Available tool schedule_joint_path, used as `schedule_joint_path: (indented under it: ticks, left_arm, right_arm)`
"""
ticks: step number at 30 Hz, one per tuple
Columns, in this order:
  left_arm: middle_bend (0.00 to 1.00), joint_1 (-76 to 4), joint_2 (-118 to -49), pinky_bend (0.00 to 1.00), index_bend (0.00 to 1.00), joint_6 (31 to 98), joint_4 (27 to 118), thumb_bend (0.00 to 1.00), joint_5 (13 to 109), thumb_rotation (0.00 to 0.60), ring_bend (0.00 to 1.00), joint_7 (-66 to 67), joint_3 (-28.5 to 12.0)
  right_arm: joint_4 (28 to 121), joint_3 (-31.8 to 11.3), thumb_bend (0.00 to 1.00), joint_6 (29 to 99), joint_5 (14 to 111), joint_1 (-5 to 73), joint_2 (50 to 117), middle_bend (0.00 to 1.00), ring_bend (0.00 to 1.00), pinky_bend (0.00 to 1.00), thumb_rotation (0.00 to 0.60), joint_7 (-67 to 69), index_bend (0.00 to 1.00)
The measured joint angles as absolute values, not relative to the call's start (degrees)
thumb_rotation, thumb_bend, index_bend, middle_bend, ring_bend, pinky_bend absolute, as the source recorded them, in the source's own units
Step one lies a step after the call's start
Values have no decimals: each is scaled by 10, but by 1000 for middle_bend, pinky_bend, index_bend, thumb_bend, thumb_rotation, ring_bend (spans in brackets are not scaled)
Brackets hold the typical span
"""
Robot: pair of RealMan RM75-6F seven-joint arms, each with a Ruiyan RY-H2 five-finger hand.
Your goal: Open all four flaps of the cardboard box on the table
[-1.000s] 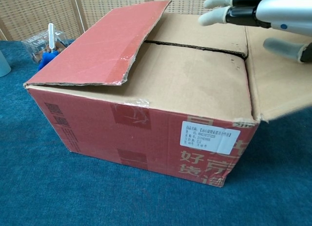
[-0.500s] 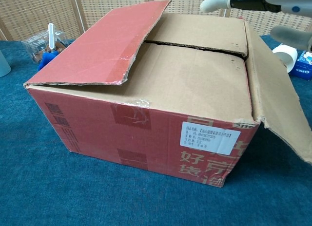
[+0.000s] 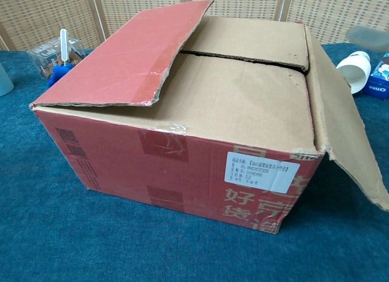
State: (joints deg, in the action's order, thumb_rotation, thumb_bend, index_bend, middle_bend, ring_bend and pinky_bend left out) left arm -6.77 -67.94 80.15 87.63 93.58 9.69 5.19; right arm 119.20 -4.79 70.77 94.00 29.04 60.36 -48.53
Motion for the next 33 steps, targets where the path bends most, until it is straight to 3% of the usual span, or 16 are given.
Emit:
schedule_joint_path:
  ticks: [7,12,21,33]
  left_arm:
    - [0,-67,-656,0,0,829,894,100,946,600,0,75,43]
    - [0,-71,-645,0,0,839,907,99,953,600,0,67,34]
    - [0,-99,-626,0,0,841,953,100,976,600,0,73,13]
    - [0,-204,-604,4,41,804,982,4,1057,600,0,59,-36]
  right_arm:
    - [1111,-40,208,797,983,246,591,0,0,0,600,-319,0]
    - [1039,-32,152,848,992,214,589,0,0,0,600,-196,0]
    - [944,-9,141,937,974,128,598,0,0,0,600,-40,0]
    - [945,8,138,1016,962,42,581,0,0,0,600,13,0]
